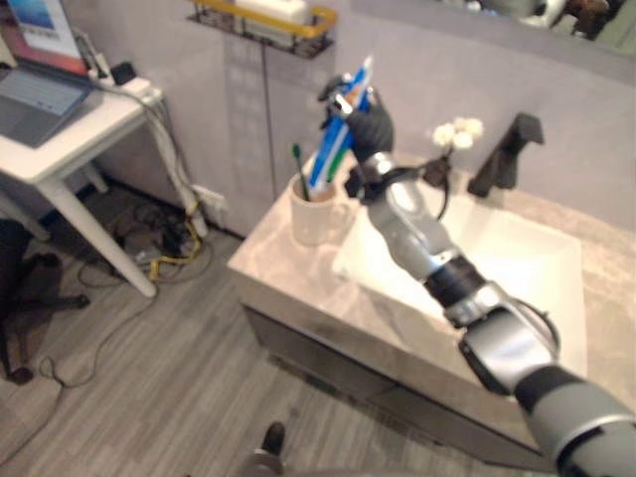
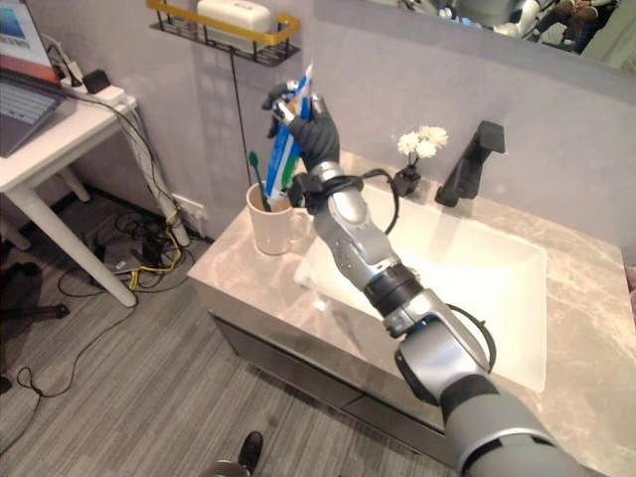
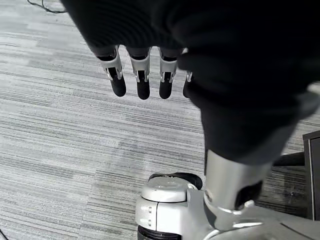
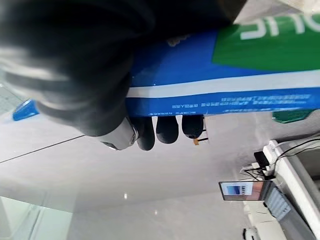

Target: Put brush and paste in cup on sink, flatten towel.

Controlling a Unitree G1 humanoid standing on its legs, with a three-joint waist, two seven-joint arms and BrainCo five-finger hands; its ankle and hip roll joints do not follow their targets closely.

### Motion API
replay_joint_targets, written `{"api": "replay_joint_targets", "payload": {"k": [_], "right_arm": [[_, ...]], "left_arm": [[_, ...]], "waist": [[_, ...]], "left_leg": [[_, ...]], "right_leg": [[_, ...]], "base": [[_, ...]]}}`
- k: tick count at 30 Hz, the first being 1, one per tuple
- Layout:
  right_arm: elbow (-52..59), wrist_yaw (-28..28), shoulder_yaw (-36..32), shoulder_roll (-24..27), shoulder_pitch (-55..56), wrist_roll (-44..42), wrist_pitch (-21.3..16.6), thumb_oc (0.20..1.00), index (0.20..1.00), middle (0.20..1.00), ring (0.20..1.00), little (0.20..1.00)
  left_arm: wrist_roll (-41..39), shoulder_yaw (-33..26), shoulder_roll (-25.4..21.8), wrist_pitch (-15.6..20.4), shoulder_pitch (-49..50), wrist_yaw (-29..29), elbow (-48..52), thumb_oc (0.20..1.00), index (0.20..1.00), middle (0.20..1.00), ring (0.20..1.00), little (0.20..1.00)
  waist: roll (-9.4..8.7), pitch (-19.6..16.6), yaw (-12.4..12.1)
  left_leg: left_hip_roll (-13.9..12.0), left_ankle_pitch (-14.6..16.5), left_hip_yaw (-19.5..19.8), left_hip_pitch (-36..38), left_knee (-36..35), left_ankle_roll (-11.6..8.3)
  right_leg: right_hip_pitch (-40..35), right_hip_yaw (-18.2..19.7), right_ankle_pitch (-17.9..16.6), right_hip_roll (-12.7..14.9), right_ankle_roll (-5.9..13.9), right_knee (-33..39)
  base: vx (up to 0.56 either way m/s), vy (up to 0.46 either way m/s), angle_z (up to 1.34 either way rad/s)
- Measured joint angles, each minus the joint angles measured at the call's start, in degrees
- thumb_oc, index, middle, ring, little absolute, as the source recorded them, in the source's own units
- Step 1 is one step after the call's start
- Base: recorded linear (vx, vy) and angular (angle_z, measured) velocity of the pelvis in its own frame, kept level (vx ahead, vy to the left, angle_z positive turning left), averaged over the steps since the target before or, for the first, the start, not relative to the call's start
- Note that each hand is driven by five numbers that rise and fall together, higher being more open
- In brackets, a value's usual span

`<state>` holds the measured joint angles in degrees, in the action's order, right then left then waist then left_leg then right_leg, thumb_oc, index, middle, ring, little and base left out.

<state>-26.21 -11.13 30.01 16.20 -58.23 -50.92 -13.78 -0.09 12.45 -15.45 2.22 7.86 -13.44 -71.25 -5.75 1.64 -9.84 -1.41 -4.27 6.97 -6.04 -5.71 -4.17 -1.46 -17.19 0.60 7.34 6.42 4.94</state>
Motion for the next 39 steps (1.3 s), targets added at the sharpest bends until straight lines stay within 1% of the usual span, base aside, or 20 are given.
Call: {"api": "replay_joint_targets", "payload": {"k": [5,14,24,27,36,39], "right_arm": [[0.00,0.44,2.03,0.14,-0.12,1.45,0.51,0.200,0.200,0.200,0.200,0.200],[0.00,0.66,2.28,-0.55,-0.11,1.44,0.87,0.200,0.200,0.200,0.200,0.200],[-0.07,0.96,3.11,-1.14,-0.06,1.49,0.96,0.200,0.200,0.200,0.200,0.200],[-2.23,0.95,3.34,-2.68,-0.03,1.50,0.99,0.200,0.200,0.200,0.200,0.200],[-2.38,0.96,4.01,-2.72,0.55,1.60,1.50,0.200,0.200,0.200,0.200,0.200],[-2.39,0.94,4.01,-2.72,0.95,3.62,1.54,0.200,0.200,0.200,0.200,0.200]], "left_arm": [[-0.06,-0.01,0.00,0.01,-0.36,-0.02,0.01,1.000,1.000,1.000,1.000,1.000],[-0.22,0.02,0.03,0.01,-0.44,-0.05,0.87,1.000,1.000,1.000,1.000,1.000],[-0.22,-0.01,0.03,-0.02,-0.41,-0.16,0.86,1.000,1.000,1.000,1.000,1.000],[-0.51,0.00,0.04,-0.03,-0.40,-0.20,0.86,1.000,1.000,1.000,1.000,1.000],[-1.17,0.01,0.07,-0.03,-0.40,-0.33,0.88,1.000,1.000,1.000,1.000,1.000],[-1.18,0.03,0.19,-0.03,-0.40,-0.33,0.93,1.000,1.000,1.000,1.000,1.000]], "waist": [[-0.07,0.05,0.00],[-0.75,0.37,0.00],[-0.74,0.37,-0.02],[-0.76,0.34,-0.03],[-0.52,0.20,-0.11],[-0.33,0.05,-0.14]], "left_leg": [[-0.03,0.00,-0.07,0.06,0.00,0.00],[-0.01,0.00,-0.16,0.18,0.01,0.00],[-0.02,0.00,-0.20,0.73,0.00,0.00],[-0.02,0.00,-0.23,0.77,0.01,0.00],[0.00,-0.01,-0.24,0.80,0.01,0.00],[0.00,-0.01,-0.23,0.80,0.01,0.00]], "right_leg": [[0.01,0.09,0.00,-0.01,0.00,0.00],[-0.08,0.23,-0.02,-0.01,0.01,-0.01],[-0.62,0.31,-0.02,-0.02,0.00,-0.01],[-0.64,0.37,-0.02,-0.03,0.00,-0.01],[-0.65,0.39,-0.02,-0.01,0.00,-0.01],[-0.66,0.39,-0.03,-0.01,0.00,-0.01]], "base": [[0.00,0.000,0.00],[0.00,0.000,0.00],[0.00,0.000,0.00],[0.00,0.000,0.00],[0.00,0.000,0.00],[0.00,0.000,0.00]]}}
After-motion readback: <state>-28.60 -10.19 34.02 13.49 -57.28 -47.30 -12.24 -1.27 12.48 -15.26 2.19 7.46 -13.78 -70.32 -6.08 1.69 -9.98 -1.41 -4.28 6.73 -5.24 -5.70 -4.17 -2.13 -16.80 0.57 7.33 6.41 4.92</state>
